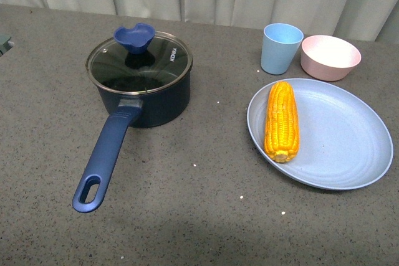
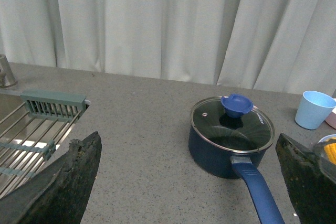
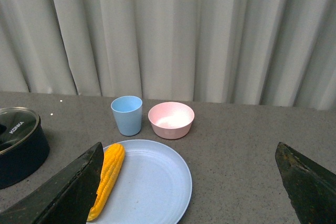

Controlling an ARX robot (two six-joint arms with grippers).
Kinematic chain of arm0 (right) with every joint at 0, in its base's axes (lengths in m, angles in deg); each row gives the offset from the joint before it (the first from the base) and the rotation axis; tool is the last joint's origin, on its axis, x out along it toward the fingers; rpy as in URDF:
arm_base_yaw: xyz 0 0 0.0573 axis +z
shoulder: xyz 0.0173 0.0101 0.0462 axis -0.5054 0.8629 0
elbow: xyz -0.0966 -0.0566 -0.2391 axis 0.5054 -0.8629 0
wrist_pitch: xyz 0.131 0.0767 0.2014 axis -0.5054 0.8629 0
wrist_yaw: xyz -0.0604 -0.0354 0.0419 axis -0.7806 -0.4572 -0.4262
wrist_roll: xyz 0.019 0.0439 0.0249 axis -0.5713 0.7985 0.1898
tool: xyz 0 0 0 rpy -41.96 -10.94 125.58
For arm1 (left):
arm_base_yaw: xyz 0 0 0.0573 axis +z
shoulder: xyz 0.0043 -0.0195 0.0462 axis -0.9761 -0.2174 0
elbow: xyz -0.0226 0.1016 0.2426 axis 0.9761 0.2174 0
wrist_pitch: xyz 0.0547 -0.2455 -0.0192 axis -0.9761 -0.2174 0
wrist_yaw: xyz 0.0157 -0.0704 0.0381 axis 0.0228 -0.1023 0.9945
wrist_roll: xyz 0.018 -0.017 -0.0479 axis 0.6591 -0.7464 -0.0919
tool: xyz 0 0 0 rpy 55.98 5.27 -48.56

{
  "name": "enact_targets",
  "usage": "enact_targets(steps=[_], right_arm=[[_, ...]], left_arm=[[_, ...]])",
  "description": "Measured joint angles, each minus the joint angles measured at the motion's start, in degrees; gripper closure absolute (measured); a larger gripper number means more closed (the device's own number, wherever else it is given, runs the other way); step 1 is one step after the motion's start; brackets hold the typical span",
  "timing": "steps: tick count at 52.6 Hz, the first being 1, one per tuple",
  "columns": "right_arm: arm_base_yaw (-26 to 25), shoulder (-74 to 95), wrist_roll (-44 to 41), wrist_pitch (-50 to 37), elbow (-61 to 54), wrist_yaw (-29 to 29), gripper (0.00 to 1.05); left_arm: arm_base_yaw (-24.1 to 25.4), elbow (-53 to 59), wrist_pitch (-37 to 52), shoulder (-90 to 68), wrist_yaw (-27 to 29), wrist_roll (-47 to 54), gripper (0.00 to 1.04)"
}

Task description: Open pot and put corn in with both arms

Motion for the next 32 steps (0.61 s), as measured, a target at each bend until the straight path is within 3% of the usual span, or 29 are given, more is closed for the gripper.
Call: enact_targets(steps=[8,9,11,15,32], right_arm=[[0.0,0.0,0.0,0.0,0.0,0.0,0.09],[0.0,0.0,0.0,0.0,0.0,0.0,0.09],[0.0,0.0,0.0,0.0,0.0,0.02,0.09],[0.0,-0.02,0.02,0.0,0.0,-0.11,0.09],[-0.04,0.0,0.02,0.0,0.0,0.0,0.09]], left_arm=[[-0.02,0.0,0.0,0.0,0.0,0.0,0.06],[-0.63,-0.04,-0.24,-0.31,1.99,-0.46,0.06],[-3.45,-0.11,-0.26,-2.67,11.61,-3.48,0.06],[-4.98,-0.11,3.23,-8.5,19.69,-7.08,0.06],[0.81,-6.86,36.65,-47.36,14.53,-12.17,0.06]])
